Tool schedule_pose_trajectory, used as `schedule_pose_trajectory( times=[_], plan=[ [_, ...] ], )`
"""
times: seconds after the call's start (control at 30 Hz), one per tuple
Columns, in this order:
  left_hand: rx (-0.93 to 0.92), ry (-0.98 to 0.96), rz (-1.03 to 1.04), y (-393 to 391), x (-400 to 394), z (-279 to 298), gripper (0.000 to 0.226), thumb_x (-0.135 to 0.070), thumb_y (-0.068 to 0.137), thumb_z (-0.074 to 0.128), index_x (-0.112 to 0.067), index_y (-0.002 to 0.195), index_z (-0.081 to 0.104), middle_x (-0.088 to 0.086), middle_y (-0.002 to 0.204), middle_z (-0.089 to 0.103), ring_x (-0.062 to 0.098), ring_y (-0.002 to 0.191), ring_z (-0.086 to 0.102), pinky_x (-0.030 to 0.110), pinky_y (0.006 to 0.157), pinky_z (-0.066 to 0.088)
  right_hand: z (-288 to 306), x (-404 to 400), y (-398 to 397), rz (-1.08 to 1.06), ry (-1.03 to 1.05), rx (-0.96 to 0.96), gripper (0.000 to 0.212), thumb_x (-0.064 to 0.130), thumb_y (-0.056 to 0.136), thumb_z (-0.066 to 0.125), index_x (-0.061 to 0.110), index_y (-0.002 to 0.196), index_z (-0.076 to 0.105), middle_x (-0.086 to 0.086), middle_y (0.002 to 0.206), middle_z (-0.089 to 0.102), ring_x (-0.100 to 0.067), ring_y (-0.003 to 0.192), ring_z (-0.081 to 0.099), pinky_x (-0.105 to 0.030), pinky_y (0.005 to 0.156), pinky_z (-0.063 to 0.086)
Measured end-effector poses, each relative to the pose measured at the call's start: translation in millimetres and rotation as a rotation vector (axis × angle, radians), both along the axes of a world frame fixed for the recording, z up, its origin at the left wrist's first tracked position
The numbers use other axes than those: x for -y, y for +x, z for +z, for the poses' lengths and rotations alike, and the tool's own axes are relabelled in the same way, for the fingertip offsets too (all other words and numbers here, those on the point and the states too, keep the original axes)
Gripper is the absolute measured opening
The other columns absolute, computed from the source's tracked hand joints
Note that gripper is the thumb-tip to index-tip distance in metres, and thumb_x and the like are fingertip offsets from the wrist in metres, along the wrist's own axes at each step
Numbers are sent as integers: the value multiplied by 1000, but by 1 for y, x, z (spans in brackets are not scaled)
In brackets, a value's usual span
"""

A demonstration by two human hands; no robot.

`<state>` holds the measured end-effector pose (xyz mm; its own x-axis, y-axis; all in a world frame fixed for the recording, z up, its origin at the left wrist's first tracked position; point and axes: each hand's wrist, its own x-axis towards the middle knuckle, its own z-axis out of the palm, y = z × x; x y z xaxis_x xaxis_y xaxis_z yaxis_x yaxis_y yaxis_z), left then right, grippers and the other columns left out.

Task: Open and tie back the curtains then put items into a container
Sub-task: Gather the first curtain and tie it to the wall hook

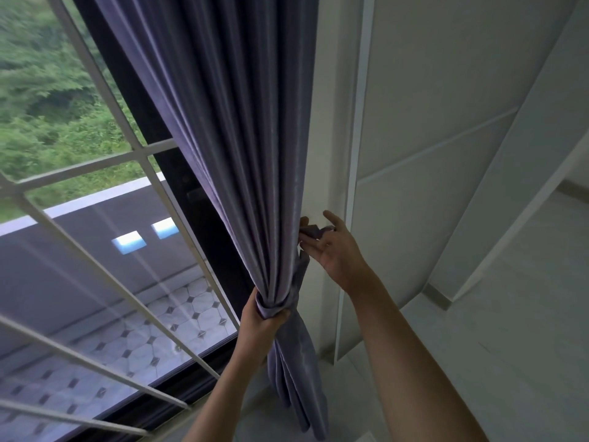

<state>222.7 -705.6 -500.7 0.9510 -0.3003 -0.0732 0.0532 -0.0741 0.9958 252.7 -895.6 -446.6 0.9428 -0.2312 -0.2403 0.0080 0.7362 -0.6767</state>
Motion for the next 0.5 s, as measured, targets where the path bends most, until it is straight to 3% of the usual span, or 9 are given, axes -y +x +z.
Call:
schedule_pose_trajectory(
  times=[0.03, 0.1, 0.2, 0.3, 0.4, 0.5],
  plan=[
    [-1, -1, 3, 1, -1, -1, 53, 16, 77, 64, -24, 111, 55, -3, 106, 65, -4, 88, 64, 11, 68, 51, -4, 2, -3, 16, -143, -15, 69, -8, 68, 62, 21, 128, 46, -25, 120, 55, -37, 109, 63, -45, 95, 51],
    [6, 6, 14, 4, -2, -3, 55, 15, 76, 65, -28, 108, 55, -2, 106, 65, 1, 91, 64, 13, 68, 52, -9, 3, -10, 24, -621, -113, 80, 8, 67, 77, 20, 138, 41, -13, 116, 57, -28, 107, 63, -41, 96, 52],
    [26, 18, 35, 7, -4, -6, 56, 13, 75, 67, -31, 108, 53, -3, 106, 63, 1, 93, 62, 15, 69, 53, -14, 7, -14, -67, -984, -249, 62, 19, 78, 77, 16, 132, 47, -5, 101, 61, -18, 95, 60, -27, 85, 48],
    [47, 24, 46, 10, -6, -7, 53, 11, 75, 69, -30, 105, 54, -2, 104, 63, 0, 90, 63, 14, 68, 52, -16, 12, -16, -143, -931, -292, 42, 18, 83, 70, 14, 122, 52, -12, 102, 64, -23, 91, 64, -33, 79, 55],
    [16, 48, 30, 12, -8, -13, 52, 2, 76, 73, -23, 117, 54, -2, 113, 61, 8, 101, 61, 16, 71, 53, -13, 15, -16, -260, -624, -283, 37, 2, 86, 61, 11, 119, 46, -21, 103, 61, -29, 88, 67, -32, 63, 60],
    [-16, 95, 39, 13, -10, -20, 50, -6, 76, 75, -21, 119, 53, 1, 117, 59, 15, 107, 59, 21, 76, 52, -14, 18, -17, -263, -291, -265, 46, -1, 84, 64, 8, 123, 42, -24, 105, 61, -30, 88, 68, -32, 63, 60]
  ],
)
